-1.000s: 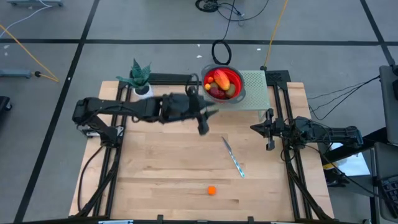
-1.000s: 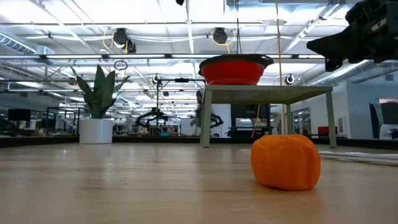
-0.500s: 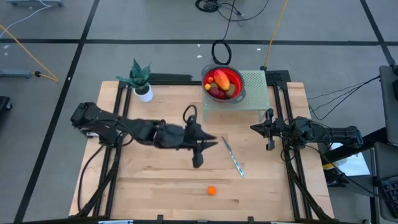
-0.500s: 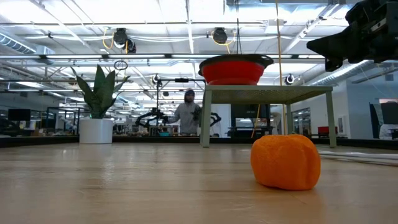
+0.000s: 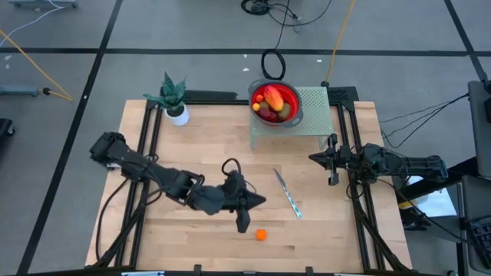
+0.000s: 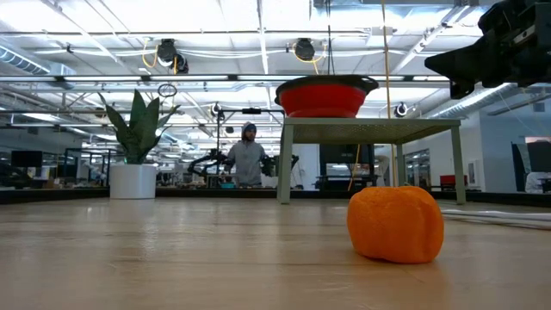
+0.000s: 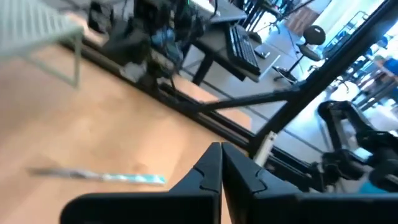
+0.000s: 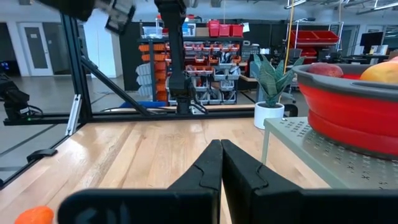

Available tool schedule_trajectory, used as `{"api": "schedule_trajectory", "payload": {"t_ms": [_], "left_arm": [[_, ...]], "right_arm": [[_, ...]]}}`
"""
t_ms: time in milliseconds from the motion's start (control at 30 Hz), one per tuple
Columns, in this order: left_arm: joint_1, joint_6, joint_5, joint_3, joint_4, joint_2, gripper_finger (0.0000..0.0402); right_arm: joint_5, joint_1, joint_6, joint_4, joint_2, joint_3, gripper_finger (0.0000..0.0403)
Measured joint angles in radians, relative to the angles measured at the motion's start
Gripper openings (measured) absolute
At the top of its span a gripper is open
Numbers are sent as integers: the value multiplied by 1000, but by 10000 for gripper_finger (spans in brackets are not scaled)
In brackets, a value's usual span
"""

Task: Pick & Place Fruit
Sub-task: Put the orange tangerine into the red basket on the shelf

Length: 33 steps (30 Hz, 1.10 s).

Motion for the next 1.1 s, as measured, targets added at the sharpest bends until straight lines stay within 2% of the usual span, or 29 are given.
{"api": "schedule_trajectory", "payload": {"t_ms": [433, 567, 767, 967, 1100], "left_arm": [[-49, -392, -18, 0, 20, 100, 1], [-59, -454, -18, 0, 33, 122, 1], [-65, -461, -43, 15, 29, 129, 0], [-55, -431, -73, 130, -143, 151, 0], [-41, -437, -41, 258, -322, 225, 0]], "right_arm": [[-2, 0, 0, -3, 0, 0, 0], [-2, 0, 0, -4, 0, 0, 0], [-2, 0, 14, -7, 0, 0, 0], [-2, 0, 79, -8, 0, 0, 0], [-2, 0, 78, -17, 0, 0, 0]]}}
